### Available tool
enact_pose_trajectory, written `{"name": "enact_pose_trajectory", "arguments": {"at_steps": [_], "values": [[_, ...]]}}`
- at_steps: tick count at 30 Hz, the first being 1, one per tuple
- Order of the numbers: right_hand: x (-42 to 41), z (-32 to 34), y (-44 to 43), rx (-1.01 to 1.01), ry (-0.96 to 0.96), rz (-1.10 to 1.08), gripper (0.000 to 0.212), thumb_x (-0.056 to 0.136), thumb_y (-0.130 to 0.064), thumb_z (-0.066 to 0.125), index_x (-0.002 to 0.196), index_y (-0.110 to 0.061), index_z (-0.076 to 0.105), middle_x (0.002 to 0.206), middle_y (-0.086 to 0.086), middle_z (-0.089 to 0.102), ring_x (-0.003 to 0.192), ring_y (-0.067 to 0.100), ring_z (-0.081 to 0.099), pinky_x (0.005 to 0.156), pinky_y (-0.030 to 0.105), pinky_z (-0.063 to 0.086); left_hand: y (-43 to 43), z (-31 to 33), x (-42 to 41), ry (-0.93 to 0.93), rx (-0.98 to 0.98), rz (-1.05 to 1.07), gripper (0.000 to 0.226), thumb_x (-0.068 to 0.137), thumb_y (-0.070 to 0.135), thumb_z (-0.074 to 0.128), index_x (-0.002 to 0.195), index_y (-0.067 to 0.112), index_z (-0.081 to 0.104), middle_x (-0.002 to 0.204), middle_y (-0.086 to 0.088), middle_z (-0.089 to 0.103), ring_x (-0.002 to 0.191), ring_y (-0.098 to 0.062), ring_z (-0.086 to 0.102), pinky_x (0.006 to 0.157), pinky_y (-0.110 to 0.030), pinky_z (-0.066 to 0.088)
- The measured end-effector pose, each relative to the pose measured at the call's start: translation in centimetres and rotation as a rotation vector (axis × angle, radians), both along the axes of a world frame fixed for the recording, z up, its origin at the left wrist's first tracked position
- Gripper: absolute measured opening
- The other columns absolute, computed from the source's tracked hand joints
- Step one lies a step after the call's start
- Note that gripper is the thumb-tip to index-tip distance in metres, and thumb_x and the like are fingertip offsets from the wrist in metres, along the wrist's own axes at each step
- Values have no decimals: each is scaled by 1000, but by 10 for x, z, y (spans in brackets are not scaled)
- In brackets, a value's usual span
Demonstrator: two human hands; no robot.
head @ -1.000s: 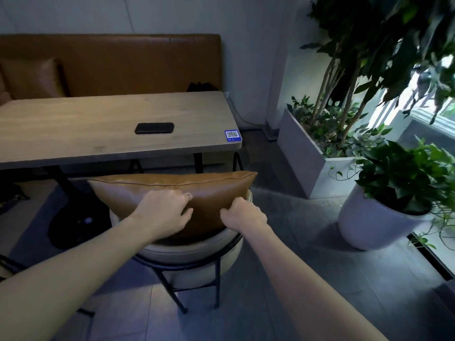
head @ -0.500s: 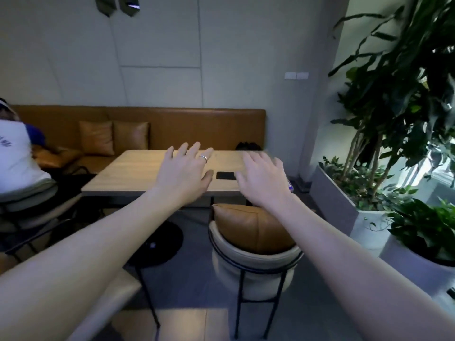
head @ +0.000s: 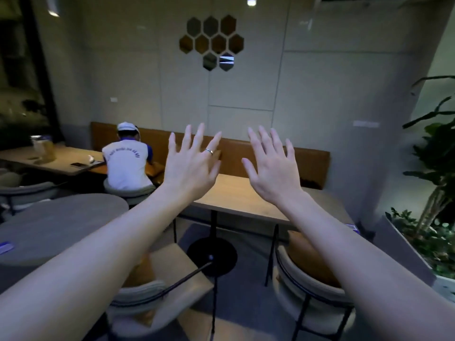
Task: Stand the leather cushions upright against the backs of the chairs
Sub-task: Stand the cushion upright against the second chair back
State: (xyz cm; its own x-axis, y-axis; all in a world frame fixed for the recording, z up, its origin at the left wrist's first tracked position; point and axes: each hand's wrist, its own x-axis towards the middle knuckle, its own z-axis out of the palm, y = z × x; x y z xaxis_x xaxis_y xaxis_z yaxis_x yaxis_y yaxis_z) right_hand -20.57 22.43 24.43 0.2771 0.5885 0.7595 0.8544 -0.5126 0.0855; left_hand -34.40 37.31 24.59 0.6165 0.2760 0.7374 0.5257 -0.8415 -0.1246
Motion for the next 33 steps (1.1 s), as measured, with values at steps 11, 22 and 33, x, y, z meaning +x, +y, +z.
{"name": "enact_pose_trajectory", "arguments": {"at_steps": [11, 22, 33], "values": [[-93, -12, 92, 18, 90, 156, 68, 107, -50, 35, 168, -24, 18, 176, 10, 21, 161, 34, 15, 126, 60, 17, 80, 1, -115, -7, -32, 183, 66, 98, 57, 26, 159, 32, 25, 165, -17, 27, 151, -40, 22, 115, -63, 15], [-128, -64, 242, -31, 192, 320, 69, 107, -51, 36, 168, -24, 18, 175, 9, 22, 160, 35, 19, 125, 61, 18, 188, -46, -147, 32, -126, 304, 65, 99, 55, 29, 159, 30, 26, 164, -17, 29, 150, -39, 23, 115, -64, 17], [-104, -169, 462, -163, 398, 331, 71, 106, -55, 32, 168, -25, 17, 176, 8, 20, 161, 35, 18, 124, 63, 17, 397, -141, -119, 264, -283, 371, 65, 101, 54, 32, 160, 30, 21, 167, -15, 21, 152, -36, 18, 116, -63, 17]]}}
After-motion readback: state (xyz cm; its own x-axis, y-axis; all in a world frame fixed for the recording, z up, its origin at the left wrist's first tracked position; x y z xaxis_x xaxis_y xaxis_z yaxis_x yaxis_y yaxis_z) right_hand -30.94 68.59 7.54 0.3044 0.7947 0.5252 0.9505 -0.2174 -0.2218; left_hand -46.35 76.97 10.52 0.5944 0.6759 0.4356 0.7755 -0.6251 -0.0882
